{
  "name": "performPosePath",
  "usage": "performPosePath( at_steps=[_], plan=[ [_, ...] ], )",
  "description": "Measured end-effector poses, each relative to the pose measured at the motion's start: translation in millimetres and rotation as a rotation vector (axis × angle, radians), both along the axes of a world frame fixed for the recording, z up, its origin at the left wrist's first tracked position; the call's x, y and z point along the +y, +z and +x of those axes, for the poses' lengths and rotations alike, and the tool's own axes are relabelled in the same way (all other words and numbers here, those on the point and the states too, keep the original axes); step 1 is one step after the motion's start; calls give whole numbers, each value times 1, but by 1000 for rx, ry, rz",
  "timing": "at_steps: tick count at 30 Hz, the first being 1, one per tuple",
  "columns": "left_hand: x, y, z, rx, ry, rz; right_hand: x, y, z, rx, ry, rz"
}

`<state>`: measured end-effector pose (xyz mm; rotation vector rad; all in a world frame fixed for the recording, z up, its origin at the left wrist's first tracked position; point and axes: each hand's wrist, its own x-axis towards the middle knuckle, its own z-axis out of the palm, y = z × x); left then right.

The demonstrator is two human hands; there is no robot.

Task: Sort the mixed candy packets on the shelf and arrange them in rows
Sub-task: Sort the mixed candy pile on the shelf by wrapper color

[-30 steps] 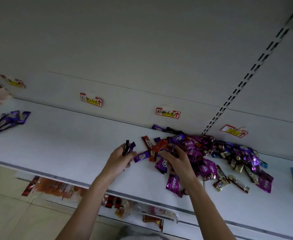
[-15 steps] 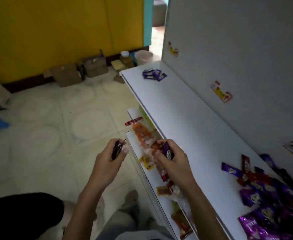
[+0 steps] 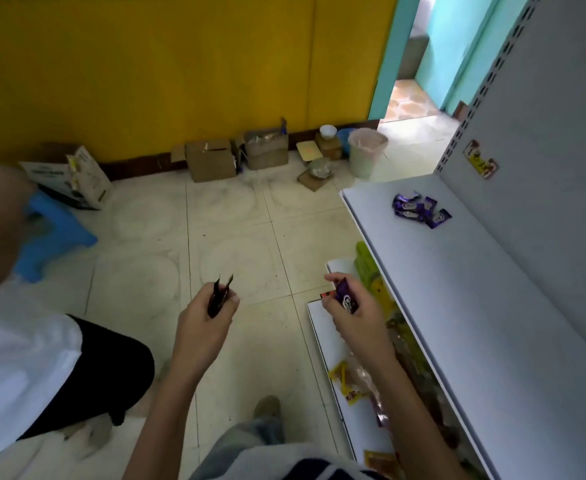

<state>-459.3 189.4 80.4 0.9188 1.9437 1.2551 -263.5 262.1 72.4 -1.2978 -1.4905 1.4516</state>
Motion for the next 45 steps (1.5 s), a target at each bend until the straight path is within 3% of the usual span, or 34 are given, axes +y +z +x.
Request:
performPosePath(
  at_steps=[6,14,23,30,36,41,43,45],
  plan=[
    [90,6,-49,18,-56,10,76,0,-53,-53,-93,0],
    [230,0,-41,61,-257,-15,176,-14,-43,-142,-311,-5],
    [380,-5,41,76,-787,11,267,-18,24,-347,-666,-83],
    [455,-39,111,165,-1181,-112,298,-31,67,-414,-942,-143],
    [490,-65,140,434,-1373,-61,310,-33,76,-453,-1002,-227],
    [504,-78,146,403,-1594,-19,309,-43,65,-463,-1000,-181],
    [504,-81,143,371,-1681,31,307,-58,66,-564,-990,-145],
    [503,-89,140,487,-1735,126,304,-73,65,-776,-911,-199]
  ],
)
